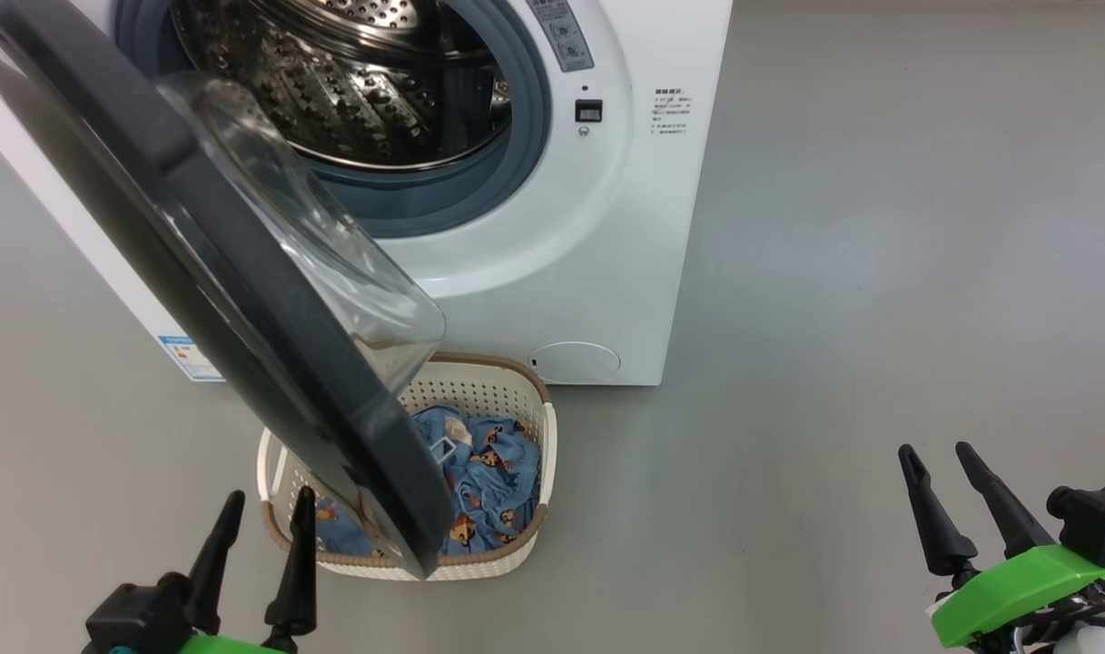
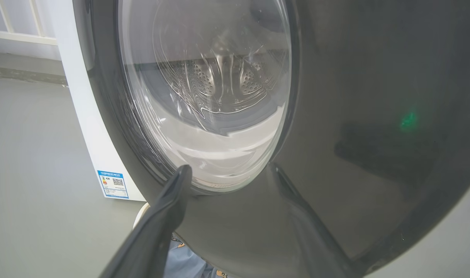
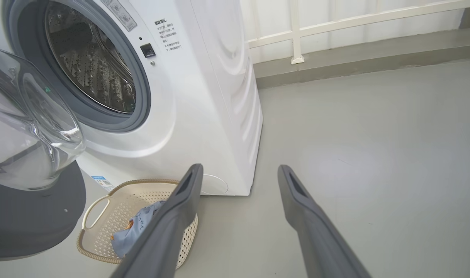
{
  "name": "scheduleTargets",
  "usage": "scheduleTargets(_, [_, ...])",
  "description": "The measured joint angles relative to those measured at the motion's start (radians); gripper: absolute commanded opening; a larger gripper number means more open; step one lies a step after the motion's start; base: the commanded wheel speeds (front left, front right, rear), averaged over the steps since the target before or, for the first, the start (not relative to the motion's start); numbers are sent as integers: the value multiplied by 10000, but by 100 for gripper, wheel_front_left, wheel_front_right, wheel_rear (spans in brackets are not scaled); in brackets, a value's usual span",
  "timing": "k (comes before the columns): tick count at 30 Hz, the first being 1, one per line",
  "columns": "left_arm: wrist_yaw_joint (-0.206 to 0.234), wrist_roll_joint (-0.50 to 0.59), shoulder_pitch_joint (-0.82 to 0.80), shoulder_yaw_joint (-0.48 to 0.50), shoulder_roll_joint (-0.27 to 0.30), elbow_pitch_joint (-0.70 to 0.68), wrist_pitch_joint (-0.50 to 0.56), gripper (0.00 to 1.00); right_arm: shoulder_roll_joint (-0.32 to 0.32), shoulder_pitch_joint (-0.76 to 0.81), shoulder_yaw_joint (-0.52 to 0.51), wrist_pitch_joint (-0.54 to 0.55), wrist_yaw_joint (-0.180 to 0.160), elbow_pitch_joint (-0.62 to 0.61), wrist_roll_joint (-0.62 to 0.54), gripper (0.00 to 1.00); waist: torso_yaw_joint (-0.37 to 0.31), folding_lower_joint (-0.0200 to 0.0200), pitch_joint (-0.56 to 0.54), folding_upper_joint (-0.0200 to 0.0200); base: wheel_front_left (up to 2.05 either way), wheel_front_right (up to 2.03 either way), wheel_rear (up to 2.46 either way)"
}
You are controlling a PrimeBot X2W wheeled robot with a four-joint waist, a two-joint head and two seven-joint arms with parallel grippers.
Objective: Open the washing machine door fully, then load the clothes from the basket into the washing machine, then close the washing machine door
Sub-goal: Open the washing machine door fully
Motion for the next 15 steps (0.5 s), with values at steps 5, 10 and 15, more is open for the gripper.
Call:
scheduleTargets(5, [2,0,-33,10,12,-2,0,100,140,0,-77,0,0,25,-242,100,-27,0,30,0,0,0,0])
scheduleTargets(10, [2,0,-33,12,19,10,0,71,159,2,-84,0,0,40,-309,100,-30,0,17,0,0,0,0])
scheduleTargets(15, [2,-42,-47,163,8,-17,0,0,178,30,-130,0,0,31,-410,100,32,0,1,0,0,0,0])
